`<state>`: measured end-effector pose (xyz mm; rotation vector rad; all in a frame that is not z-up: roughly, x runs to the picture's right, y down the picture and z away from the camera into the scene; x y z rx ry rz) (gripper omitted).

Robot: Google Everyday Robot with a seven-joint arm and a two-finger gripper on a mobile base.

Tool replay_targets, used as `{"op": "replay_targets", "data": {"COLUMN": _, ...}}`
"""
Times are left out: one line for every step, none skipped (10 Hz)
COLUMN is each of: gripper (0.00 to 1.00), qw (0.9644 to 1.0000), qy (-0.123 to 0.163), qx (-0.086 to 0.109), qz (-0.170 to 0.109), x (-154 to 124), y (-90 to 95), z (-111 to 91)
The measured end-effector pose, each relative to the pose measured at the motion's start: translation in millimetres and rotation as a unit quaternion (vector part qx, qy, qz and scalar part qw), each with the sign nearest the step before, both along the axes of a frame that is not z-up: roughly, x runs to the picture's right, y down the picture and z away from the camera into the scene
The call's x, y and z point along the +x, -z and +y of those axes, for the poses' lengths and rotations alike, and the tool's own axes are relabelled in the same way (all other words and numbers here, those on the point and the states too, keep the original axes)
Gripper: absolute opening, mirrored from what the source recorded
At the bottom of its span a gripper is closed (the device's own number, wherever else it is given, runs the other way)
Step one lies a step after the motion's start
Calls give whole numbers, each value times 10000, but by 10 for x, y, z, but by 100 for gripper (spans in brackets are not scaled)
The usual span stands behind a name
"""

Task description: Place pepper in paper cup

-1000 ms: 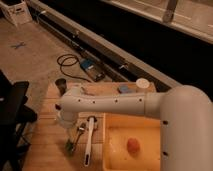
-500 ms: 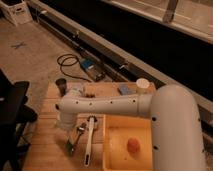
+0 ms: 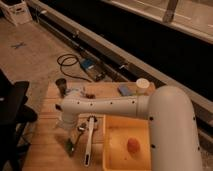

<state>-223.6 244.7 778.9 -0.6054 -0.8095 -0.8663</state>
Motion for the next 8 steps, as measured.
{"op": "replay_targets", "data": {"gripper": 80, "qw": 10000, "qy": 26, "qx": 7, "qz": -49, "x": -15, "y": -26, "z": -8}}
{"op": "replay_targets", "data": {"gripper": 80, "qw": 10000, "qy": 35, "qx": 10, "qz": -85, "x": -27, "y": -44, "z": -16}}
{"op": "replay_targets", "data": {"gripper": 80, "qw": 9999, "qy": 35, "qx": -5, "qz": -117, "x": -31, "y": -72, "z": -12}}
{"op": "replay_targets", "data": {"gripper": 80, "qw": 9999, "qy": 14, "qx": -34, "qz": -153, "x": -33, "y": -96, "z": 3}}
{"op": "replay_targets", "data": {"gripper": 80, "qw": 9998, "qy": -12, "qx": -70, "qz": -171, "x": -17, "y": -116, "z": 19}}
{"op": "replay_targets", "data": {"gripper": 80, "qw": 9998, "qy": -46, "qx": -121, "qz": -178, "x": 7, "y": -133, "z": 47}}
{"op": "replay_targets", "data": {"gripper": 79, "qw": 9997, "qy": -60, "qx": -164, "qz": -180, "x": 24, "y": -142, "z": 84}}
{"op": "replay_targets", "data": {"gripper": 75, "qw": 9996, "qy": -81, "qx": -182, "qz": -180, "x": 33, "y": -147, "z": 100}}
